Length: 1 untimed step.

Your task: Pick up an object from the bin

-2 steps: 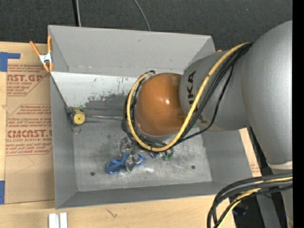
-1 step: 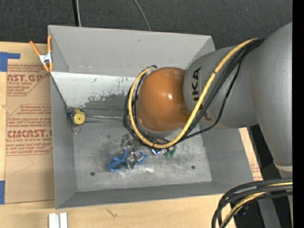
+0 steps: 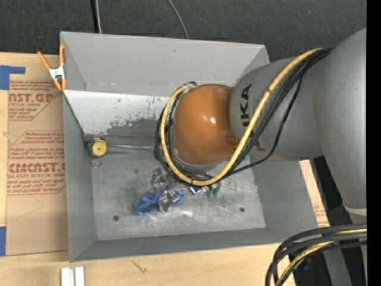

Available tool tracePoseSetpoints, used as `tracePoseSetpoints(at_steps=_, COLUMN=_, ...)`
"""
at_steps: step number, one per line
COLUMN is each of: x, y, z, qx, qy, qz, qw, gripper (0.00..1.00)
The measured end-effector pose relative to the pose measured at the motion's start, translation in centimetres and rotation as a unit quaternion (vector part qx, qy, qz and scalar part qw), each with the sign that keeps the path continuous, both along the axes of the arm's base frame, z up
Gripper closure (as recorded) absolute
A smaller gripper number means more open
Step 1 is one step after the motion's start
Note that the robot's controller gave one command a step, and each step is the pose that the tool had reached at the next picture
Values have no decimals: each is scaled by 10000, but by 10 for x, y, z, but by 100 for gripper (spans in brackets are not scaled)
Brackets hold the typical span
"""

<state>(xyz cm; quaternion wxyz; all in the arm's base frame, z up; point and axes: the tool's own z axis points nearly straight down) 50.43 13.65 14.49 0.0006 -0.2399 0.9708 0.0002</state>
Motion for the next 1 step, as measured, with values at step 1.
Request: tracePoseSetpoints(at_steps=1, x=1, y=1, z=55, qx=7, qy=-31, qz=1, qw=10000, gripper=100)
